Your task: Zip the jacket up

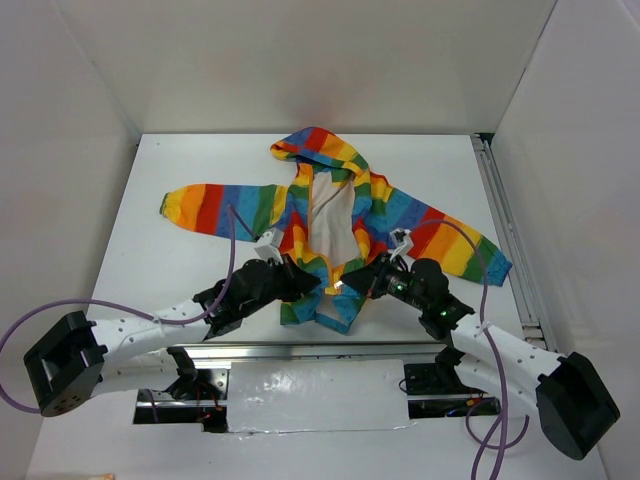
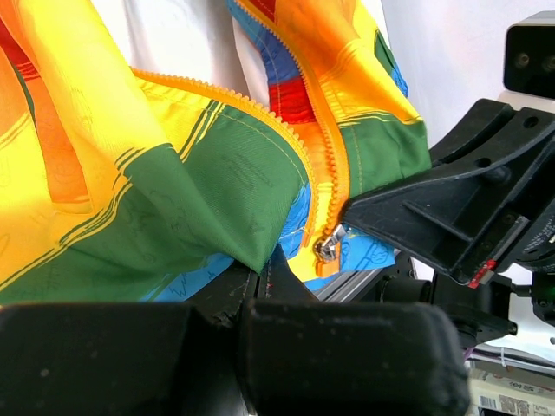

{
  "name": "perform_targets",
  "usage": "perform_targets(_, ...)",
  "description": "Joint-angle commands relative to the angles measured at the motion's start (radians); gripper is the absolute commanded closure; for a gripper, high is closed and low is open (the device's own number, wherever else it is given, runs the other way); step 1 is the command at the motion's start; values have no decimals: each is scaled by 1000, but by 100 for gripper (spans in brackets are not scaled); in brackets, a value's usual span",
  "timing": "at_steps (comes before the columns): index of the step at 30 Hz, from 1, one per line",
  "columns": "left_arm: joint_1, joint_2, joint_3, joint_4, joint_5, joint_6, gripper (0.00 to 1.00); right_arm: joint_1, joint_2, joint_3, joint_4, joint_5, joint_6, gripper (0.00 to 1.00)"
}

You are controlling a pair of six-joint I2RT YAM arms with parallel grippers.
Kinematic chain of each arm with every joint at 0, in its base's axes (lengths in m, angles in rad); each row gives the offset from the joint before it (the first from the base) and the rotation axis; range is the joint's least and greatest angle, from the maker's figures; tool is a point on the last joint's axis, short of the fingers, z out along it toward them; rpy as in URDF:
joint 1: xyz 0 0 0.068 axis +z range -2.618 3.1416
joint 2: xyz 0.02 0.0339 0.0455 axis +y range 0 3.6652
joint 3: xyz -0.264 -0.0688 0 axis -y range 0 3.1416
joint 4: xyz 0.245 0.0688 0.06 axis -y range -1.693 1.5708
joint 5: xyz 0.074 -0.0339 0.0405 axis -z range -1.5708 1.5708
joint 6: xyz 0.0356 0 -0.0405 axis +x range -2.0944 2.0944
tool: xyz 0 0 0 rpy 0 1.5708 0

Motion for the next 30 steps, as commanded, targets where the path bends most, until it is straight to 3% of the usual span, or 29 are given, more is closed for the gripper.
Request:
perform_targets(1, -7, -26, 45, 42, -17, -10, 100, 8, 10, 27, 43, 1, -20, 100)
perform_targets(30, -10, -36, 55, -2, -16, -22, 100, 41, -21, 39, 57, 42, -35, 100)
